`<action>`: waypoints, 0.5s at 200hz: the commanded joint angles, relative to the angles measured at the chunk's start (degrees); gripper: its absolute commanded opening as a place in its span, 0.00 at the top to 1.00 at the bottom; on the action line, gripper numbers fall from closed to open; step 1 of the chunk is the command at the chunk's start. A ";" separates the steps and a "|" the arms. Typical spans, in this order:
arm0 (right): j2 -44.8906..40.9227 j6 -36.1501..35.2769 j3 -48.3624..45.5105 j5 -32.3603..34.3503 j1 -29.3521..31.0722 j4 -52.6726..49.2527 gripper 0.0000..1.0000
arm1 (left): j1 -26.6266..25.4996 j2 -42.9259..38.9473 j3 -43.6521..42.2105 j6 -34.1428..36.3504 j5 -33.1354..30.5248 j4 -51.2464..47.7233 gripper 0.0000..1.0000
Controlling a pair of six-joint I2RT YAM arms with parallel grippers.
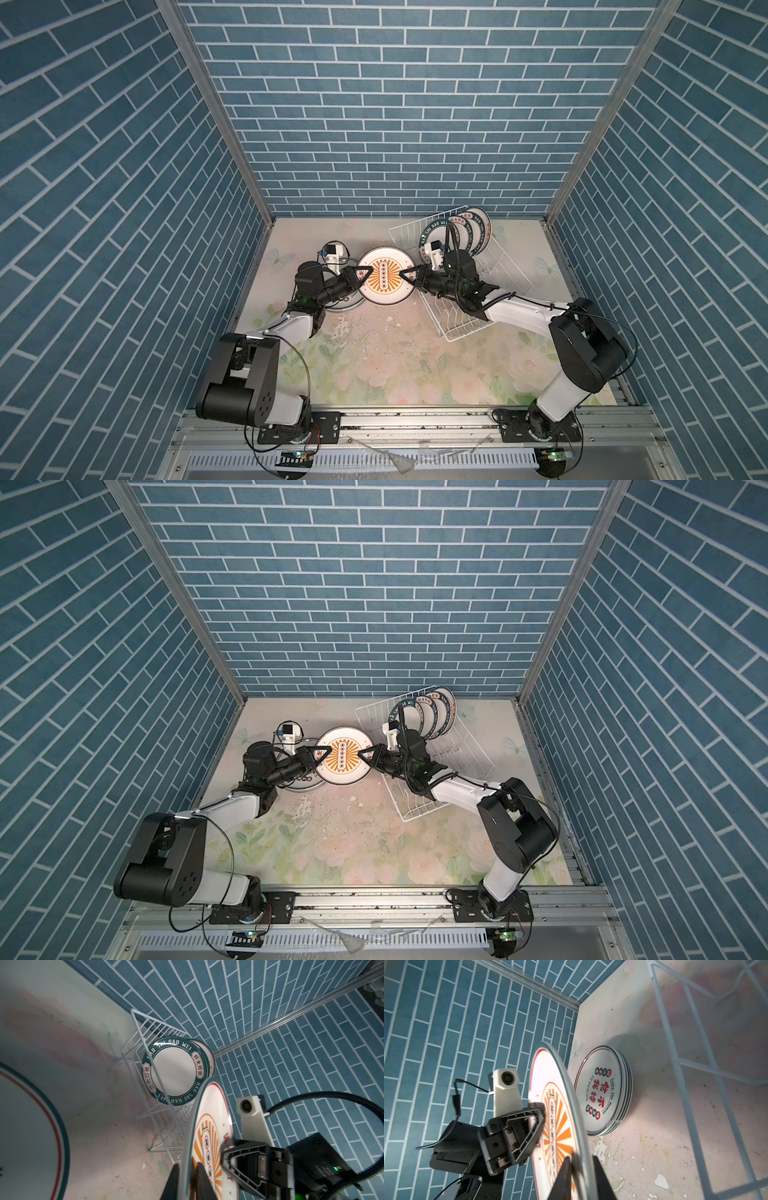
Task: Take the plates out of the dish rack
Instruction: 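Carry the plate toward the left gripper while the left gripper closes on its rim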
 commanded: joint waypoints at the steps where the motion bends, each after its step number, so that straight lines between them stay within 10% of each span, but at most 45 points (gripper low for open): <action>1: -0.56 -2.29 4.84 -2.59 0.85 2.59 0.74 | -0.69 0.57 0.77 0.19 2.25 2.15 0.92; 64: -6.24 -14.41 6.02 2.61 -1.41 -10.60 0.47 | -0.74 -0.46 1.56 0.76 2.56 -0.06 1.00; 100: -14.70 -25.28 7.22 14.84 -3.37 -26.41 0.41 | -1.24 -5.33 5.23 9.26 -1.80 -19.07 1.00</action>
